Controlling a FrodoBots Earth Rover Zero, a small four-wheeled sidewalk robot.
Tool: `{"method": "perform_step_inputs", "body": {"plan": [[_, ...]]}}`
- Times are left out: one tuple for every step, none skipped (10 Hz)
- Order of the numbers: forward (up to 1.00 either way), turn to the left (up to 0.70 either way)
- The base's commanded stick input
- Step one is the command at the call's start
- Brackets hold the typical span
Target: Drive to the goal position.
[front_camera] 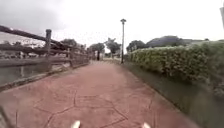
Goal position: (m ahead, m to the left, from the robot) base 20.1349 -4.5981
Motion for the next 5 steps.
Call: {"method": "perform_step_inputs", "body": {"plan": [[0.7,0.0],[0.7,0.01],[0.7,0.02],[0.7,0.02],[0.7,0.02]]}}
